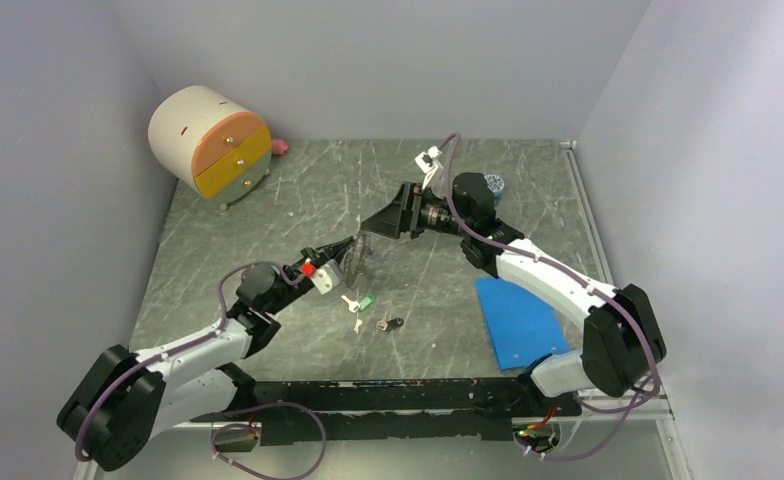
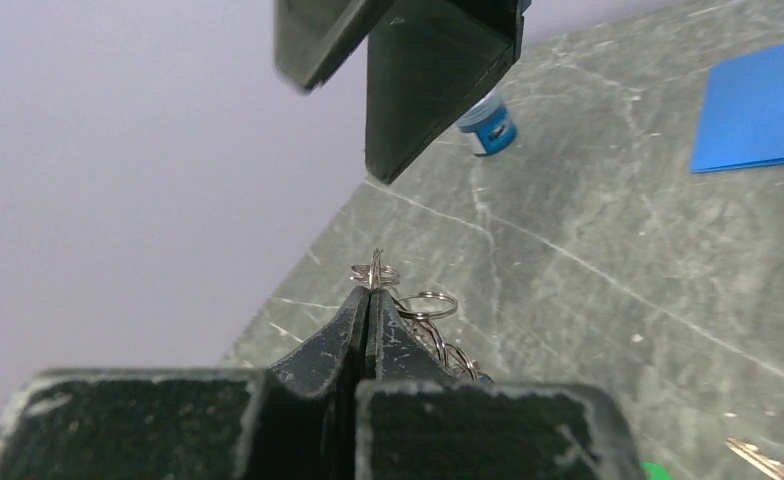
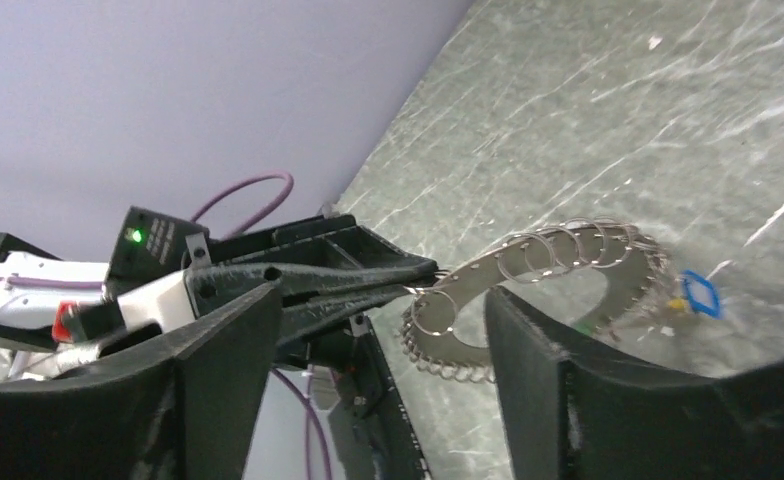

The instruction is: Put the keys on the keyring

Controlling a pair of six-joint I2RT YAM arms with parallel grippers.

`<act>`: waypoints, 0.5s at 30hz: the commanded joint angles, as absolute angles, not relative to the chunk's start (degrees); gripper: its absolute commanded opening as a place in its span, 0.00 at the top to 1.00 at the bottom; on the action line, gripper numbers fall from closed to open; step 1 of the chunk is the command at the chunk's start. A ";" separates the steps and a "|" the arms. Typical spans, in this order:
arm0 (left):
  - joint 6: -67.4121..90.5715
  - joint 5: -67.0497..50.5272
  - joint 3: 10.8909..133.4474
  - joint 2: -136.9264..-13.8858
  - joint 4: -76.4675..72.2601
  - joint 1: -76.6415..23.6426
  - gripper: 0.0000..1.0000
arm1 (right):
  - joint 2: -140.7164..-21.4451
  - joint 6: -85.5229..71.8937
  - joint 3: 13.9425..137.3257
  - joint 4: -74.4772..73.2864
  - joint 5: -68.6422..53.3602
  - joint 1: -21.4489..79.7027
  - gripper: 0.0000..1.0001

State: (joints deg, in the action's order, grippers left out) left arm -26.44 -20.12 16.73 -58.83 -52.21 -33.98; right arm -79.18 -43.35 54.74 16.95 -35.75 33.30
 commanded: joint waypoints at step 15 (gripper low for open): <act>-50.84 -6.89 14.76 -61.00 -69.71 -40.21 0.97 | -85.34 -51.26 61.47 15.20 -33.58 36.73 0.47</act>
State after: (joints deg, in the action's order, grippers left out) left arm -47.46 -9.32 14.22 -62.50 -64.03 -39.66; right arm -83.53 -48.58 59.37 12.51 -32.10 36.07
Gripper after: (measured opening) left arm 0.026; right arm 0.546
